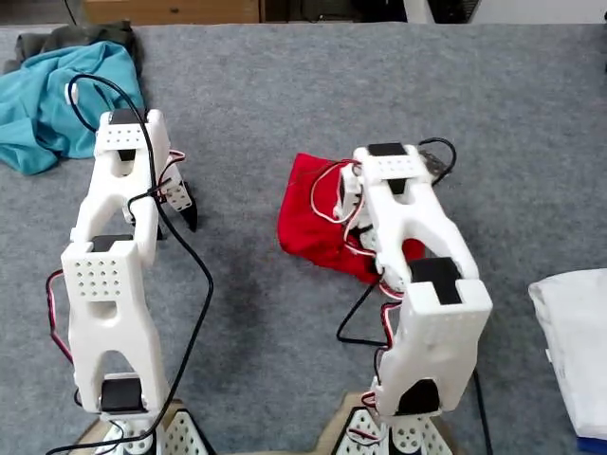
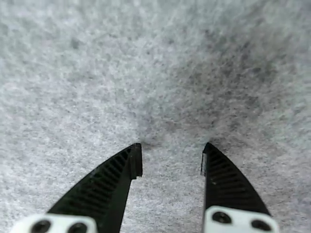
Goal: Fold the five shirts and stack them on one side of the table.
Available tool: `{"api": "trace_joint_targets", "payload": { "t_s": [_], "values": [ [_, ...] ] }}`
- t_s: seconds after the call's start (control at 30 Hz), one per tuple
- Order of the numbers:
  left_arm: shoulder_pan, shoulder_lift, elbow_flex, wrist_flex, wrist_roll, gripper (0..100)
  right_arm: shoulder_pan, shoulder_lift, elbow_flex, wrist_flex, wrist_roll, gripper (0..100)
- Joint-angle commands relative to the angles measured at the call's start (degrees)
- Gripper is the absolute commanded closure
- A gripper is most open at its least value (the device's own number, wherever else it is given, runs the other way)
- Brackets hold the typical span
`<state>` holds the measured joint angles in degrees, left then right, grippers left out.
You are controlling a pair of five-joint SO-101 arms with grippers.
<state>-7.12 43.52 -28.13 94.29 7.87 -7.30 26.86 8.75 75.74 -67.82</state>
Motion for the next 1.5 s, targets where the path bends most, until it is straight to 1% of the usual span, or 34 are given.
{"api": "trace_joint_targets", "payload": {
  "t_s": [0.0, 0.1, 0.27, 0.47, 0.6, 0.67, 0.8, 1.07, 1.2, 1.33, 1.47],
  "values": [
    [-0.70, -3.47, -0.35, -0.62, -0.62, 79, 3.56, 2.68, -0.66, -1.23, 2.37, 98.7],
    [-0.70, -3.47, -0.35, -0.62, -0.62, 79, 5.49, 2.51, -0.66, -1.41, 3.43, 99.3],
    [-0.70, -3.47, -0.35, -0.53, -0.70, 79, 9.01, 1.01, -2.15, -0.88, 10.46, 99.3],
    [-0.70, -3.47, -0.44, -0.53, -0.70, 79, 13.67, -7.87, -10.15, -1.93, 25.23, 99.3],
    [-0.70, -3.47, -0.44, -0.53, -0.70, 79, 17.89, -9.80, -17.80, -2.73, 32.97, 99.3],
    [-0.70, -3.47, -0.44, -0.53, -0.70, 79, 20.97, -9.71, -21.32, -2.55, 35.78, 99.3],
    [-0.70, -3.47, -0.44, -0.70, -0.70, 79, 28.35, -9.98, -27.12, -2.29, 37.71, 99.3],
    [-1.05, -2.86, -2.37, -0.97, -0.70, 79, 44.88, -9.98, -38.90, 10.02, 43.08, 99.3],
    [-1.67, -3.21, -3.16, -0.97, -0.79, 79, 52.53, -9.98, -43.30, 14.95, 47.03, 99.3],
    [-1.58, -3.38, -2.90, -0.26, -2.55, 79, 59.30, -9.98, -49.27, 17.76, 50.55, 99.2],
    [-1.67, -3.47, -3.25, 2.02, -3.78, 79, 64.40, -9.89, -56.04, 17.93, 53.98, 99.2]
  ]
}}
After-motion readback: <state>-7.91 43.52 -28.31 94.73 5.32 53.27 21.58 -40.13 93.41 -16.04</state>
